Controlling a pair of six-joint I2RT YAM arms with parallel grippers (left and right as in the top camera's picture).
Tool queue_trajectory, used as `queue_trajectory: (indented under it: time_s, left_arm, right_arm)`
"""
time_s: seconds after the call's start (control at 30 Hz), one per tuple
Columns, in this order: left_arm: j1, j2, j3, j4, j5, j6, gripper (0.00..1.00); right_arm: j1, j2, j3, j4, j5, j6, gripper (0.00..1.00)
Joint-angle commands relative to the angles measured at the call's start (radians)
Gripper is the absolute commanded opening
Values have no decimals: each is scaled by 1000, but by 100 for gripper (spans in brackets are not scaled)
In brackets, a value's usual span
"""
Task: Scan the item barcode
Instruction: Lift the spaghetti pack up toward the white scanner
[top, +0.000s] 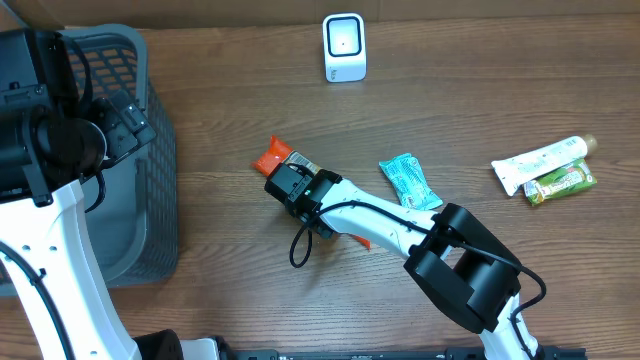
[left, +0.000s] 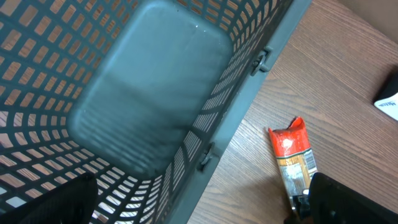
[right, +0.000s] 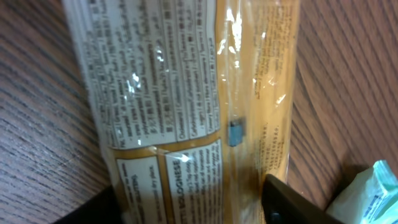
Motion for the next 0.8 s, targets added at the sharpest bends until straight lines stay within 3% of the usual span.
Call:
queue_trajectory:
  time_s: [0.0, 0.2, 0.37, 0.4, 0.63, 0.77]
  left_arm:
    - [5, 3, 0, 1, -14, 11, 99]
    - [5, 3, 0, 1, -14, 11, 99]
    - [5, 3, 0, 1, -14, 11, 100]
    - [5, 3, 0, 1, -14, 11, 100]
    - [5, 3, 0, 1, -14, 11, 100]
    - [5, 3, 0, 1, -14, 11, 100]
  right_arm:
    - [-10, 65, -13, -18, 7, 3, 55]
    - [-10, 79, -13, -21, -1, -3, 47]
    - [-10, 79, -13, -34, 5, -3, 7]
    - [-10, 79, -10, -44, 14, 5, 4]
    - [-16, 43, 68, -124, -19, 46, 4]
    - [-74, -55, 151, -148, -274, -42, 4]
